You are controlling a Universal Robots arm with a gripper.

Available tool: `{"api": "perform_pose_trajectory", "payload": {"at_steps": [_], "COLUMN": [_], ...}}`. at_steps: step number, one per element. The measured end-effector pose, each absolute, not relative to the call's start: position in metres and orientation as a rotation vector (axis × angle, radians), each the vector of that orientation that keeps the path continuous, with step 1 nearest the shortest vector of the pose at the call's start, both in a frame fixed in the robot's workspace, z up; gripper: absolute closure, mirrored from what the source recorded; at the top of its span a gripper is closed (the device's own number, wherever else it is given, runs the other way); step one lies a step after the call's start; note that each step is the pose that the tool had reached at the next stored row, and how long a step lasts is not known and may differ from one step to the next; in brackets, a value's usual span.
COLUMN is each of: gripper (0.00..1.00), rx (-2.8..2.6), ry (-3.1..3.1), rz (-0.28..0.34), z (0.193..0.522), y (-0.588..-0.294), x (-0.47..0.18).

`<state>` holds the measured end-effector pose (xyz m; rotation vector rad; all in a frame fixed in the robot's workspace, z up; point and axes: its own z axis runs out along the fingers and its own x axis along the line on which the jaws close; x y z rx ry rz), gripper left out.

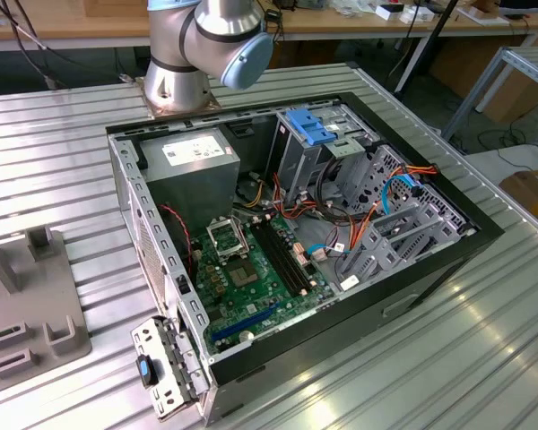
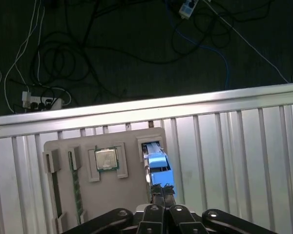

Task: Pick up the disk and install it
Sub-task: 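Pick up the disk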

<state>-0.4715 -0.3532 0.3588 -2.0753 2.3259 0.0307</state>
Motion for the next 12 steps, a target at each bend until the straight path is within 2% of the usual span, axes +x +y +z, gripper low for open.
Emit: {"api": "perform_pose_trajectory", "payload": {"at_steps": [12], "gripper": [0.89], "rx": [-2.094], "ry": [2.307], "rz": [0.029], "z": [0.3526], "y": [-0.3506], "x": [-0.474]}}
